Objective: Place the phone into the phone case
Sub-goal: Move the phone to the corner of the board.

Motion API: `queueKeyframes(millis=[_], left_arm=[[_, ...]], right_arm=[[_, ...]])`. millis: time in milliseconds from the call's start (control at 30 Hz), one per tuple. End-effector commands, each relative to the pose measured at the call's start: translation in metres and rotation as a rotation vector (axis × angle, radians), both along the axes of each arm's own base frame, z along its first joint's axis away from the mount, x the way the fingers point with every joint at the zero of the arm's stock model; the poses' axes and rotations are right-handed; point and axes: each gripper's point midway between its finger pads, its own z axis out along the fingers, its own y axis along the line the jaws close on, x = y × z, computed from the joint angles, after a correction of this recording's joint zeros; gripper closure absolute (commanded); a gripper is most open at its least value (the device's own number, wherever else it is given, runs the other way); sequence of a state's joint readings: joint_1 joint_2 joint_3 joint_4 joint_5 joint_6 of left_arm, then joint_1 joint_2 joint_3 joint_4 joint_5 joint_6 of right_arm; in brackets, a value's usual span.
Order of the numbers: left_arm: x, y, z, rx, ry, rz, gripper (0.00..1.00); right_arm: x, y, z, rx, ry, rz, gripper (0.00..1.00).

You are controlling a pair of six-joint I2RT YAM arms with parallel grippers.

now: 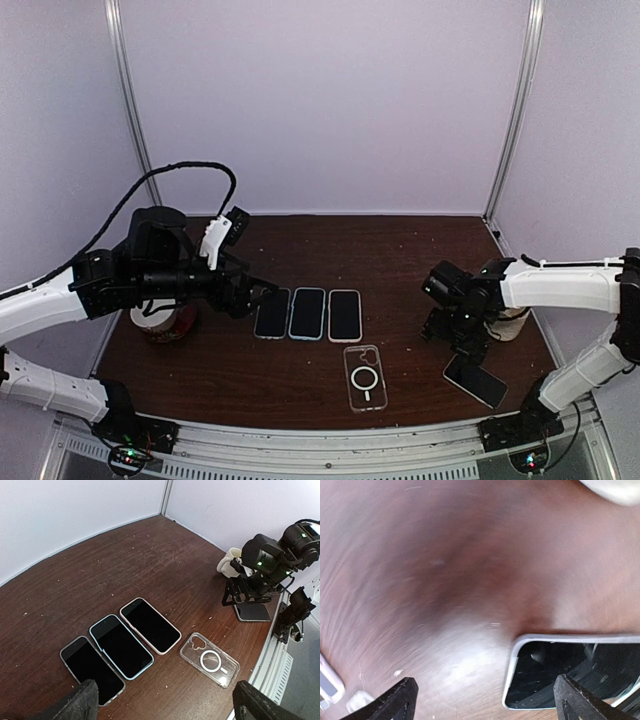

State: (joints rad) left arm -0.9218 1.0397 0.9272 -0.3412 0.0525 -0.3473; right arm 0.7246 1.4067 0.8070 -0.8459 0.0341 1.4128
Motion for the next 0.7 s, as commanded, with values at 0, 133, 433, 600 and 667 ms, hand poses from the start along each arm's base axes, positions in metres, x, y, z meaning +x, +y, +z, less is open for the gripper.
queueKeyframes(millis=[0,133,433,600,667], left_arm=[[0.005,0.004,0.011,-0.015,-0.045,0.019,0.02],[0.004,0.004,0.012,-0.017,-0.047,0.014,0.02],[0.002,0.005,0.015,-0.022,-0.055,0.007,0.02],[0.002,0.006,0.019,-0.026,-0.071,0.006,0.03],[0.001,0.007,0.02,-0.027,-0.076,0.003,0.02]], right_arm=[[0.018,0.017,0.026,-0.074,-0.032,0.455,0.01],[0.004,0.03,0.031,-0.065,0.117,0.692,0.01],[-0.017,-0.01,0.012,-0.194,0.253,0.683,0.01],[-0.026,-0.006,0.001,-0.181,0.391,0.838,0.0],[-0.037,0.003,-0.009,-0.09,0.445,0.895,0.0]])
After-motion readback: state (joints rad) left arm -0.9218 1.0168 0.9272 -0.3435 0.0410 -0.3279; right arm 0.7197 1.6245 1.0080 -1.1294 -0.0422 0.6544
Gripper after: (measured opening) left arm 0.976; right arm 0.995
